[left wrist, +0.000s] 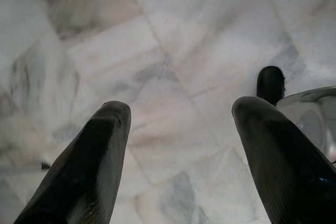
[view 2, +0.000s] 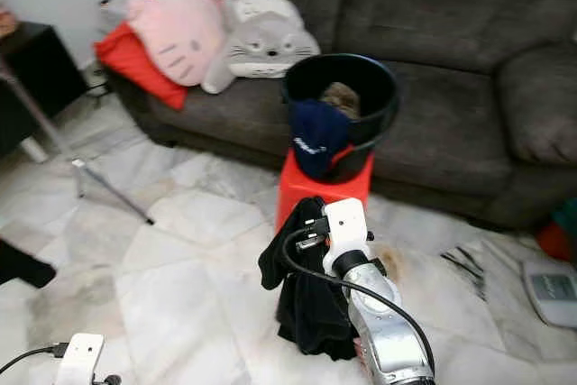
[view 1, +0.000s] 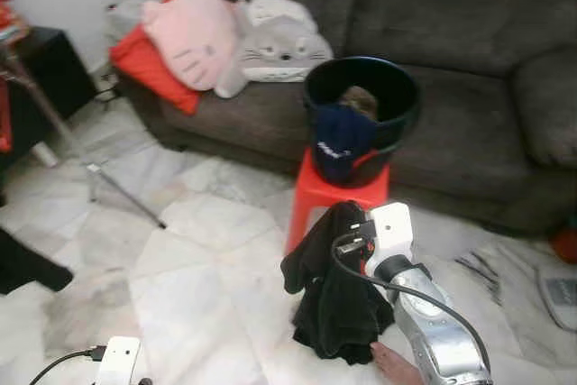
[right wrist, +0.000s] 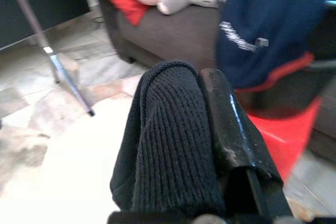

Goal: Hang hanger

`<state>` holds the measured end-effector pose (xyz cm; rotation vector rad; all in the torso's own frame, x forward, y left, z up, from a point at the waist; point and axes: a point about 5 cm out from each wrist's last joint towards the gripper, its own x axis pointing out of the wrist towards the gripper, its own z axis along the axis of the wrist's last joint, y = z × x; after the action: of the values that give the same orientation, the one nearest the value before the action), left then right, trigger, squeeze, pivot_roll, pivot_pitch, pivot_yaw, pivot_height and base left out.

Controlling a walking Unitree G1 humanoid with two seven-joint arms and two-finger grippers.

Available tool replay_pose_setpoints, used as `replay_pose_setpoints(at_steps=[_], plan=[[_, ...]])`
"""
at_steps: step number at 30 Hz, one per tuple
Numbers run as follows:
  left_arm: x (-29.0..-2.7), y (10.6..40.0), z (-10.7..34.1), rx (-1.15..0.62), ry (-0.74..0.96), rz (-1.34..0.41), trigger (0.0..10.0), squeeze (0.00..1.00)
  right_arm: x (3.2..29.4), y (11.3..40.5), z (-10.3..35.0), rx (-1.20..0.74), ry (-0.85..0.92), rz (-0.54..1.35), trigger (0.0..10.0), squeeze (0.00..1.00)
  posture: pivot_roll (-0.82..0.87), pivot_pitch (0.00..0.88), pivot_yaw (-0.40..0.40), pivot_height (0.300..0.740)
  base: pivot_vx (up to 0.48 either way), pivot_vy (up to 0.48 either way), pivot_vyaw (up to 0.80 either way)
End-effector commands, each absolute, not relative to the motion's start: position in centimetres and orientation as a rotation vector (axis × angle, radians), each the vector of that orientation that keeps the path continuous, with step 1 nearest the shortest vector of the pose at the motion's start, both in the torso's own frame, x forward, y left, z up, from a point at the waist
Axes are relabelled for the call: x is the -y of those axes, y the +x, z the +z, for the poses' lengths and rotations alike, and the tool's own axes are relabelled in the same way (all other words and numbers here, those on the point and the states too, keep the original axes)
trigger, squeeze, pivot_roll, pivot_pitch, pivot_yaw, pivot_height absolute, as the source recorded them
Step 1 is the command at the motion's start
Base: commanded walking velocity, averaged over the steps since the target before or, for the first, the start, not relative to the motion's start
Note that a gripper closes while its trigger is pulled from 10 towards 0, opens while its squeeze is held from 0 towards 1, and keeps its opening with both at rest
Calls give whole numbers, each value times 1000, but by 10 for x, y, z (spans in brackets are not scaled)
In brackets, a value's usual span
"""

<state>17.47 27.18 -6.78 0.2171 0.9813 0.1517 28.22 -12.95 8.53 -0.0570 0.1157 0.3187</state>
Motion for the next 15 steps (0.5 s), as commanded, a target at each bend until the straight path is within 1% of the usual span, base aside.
replay_pose_setpoints(at_steps=[1,15], plan=[[-275,170,-69,-998,237,152,10000,0,128,286,91,-79,-65,322,10000,0,-120,48,51,740,0,0,800],[-275,169,-70,-1000,237,152,10000,0,123,284,90,-71,-92,349,10000,0,-118,35,47,740,0,0,800]])
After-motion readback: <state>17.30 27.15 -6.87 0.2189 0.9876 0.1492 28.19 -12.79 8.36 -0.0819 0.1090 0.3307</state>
